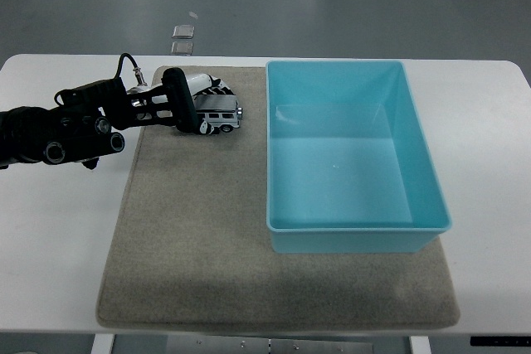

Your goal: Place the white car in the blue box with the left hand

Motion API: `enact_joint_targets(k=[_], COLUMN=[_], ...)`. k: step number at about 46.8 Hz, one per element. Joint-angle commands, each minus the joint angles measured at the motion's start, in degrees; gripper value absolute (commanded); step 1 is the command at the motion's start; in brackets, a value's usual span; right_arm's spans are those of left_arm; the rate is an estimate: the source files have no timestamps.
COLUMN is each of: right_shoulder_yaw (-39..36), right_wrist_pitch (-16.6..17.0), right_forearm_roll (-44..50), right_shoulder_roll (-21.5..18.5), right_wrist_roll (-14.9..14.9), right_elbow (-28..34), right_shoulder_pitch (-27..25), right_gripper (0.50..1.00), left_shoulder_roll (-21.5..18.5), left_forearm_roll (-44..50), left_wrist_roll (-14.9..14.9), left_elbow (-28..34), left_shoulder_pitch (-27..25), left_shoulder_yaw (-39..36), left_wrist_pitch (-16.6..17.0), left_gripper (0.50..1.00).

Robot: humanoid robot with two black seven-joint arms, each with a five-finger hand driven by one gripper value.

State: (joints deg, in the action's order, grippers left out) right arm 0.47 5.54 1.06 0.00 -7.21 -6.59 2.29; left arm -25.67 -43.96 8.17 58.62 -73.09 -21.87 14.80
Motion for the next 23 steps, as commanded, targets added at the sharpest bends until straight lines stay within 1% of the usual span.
enact_joint_targets(k=[1,4,6,9,14,18,19,20,22,23], right_shoulder_yaw=[0.0,0.0,0.1,0.1,0.1,0.0,0.1,0.1,0.0,0.0], right_wrist_pitch=[0.0,0.0,0.0,0.0,0.0,0.0,0.0,0.0,0.0,0.0], right_forearm_roll=[0.0,0.0,0.0,0.0,0.0,0.0,0.0,0.0,0.0,0.0], right_shoulder_roll=[0.0,0.0,0.0,0.0,0.0,0.0,0.0,0.0,0.0,0.0], right_wrist_roll=[0.0,0.0,0.0,0.0,0.0,0.0,0.0,0.0,0.0,0.0], right_elbow=[0.0,0.0,0.0,0.0,0.0,0.0,0.0,0.0,0.0,0.0], right_shoulder_pitch=[0.0,0.0,0.0,0.0,0.0,0.0,0.0,0.0,0.0,0.0], right_gripper=[0.936,0.936,0.936,0.936,0.936,0.936,0.936,0.936,0.936,0.936], left_shoulder_roll=[0.0,0.0,0.0,0.0,0.0,0.0,0.0,0.0,0.0,0.0], left_forearm_roll=[-0.5,-0.5,-0.5,-0.6,-0.8,-0.8,-0.8,-0.8,-0.8,-0.8], left_wrist_roll=[0.0,0.0,0.0,0.0,0.0,0.0,0.0,0.0,0.0,0.0], left_elbow=[-0.1,-0.1,-0.3,-0.6,-1.0,-1.0,-1.0,-1.0,-1.0,-1.0], left_shoulder_pitch=[0.1,0.1,0.1,0.1,0.1,0.1,0.2,0.2,0.2,0.2], left_shoulder_yaw=[0.0,0.0,-0.1,-0.4,-0.4,-0.4,-0.4,-0.4,-0.4,-0.4], left_wrist_pitch=[0.0,0.0,0.0,0.0,0.0,0.0,0.0,0.0,0.0,0.0], left_gripper=[0.743,0.735,0.703,0.675,0.662,0.630,0.619,0.598,0.547,0.512])
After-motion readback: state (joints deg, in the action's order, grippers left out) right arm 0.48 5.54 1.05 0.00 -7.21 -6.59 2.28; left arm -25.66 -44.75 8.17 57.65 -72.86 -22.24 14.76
